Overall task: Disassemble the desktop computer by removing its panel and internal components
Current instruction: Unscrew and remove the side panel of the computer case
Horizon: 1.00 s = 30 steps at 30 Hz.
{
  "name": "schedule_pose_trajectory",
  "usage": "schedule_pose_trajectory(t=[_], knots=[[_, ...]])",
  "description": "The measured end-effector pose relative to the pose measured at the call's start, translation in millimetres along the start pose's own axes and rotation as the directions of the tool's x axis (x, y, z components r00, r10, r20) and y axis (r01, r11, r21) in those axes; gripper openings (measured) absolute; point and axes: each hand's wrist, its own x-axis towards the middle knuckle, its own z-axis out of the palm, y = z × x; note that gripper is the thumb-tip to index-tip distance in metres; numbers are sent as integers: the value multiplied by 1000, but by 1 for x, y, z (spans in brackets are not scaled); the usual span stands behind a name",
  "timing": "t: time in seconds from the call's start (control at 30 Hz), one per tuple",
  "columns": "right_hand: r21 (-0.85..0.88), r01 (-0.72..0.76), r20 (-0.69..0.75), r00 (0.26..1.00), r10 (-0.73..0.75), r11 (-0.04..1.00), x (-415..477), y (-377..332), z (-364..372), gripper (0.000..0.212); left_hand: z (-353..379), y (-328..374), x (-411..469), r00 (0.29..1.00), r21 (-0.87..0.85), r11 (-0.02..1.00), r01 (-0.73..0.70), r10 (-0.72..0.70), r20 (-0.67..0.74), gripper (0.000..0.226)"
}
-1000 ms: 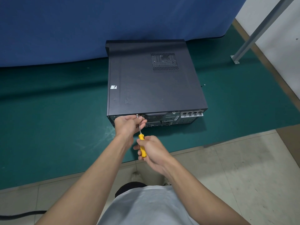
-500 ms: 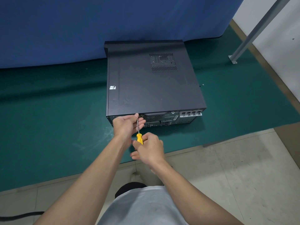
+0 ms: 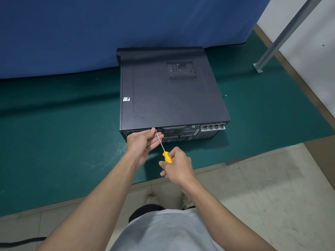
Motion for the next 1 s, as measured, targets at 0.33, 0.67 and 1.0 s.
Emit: schedule_pose_trajectory(t=[0.33,0.67,1.0], knots=[[44,22,-49,999,-20,999,-1,-5,-1,12,7,-9,1,985,125,987,-103,118,-123,10],[102,35,-94,995,-25,994,2,-8,-8,11,18,-19,2,855,473,834,-284,443,-269,29],[107,44,-120,992,-31,993,7,-13,-15,9,14,-11,3,913,344,911,-228,323,-251,12]])
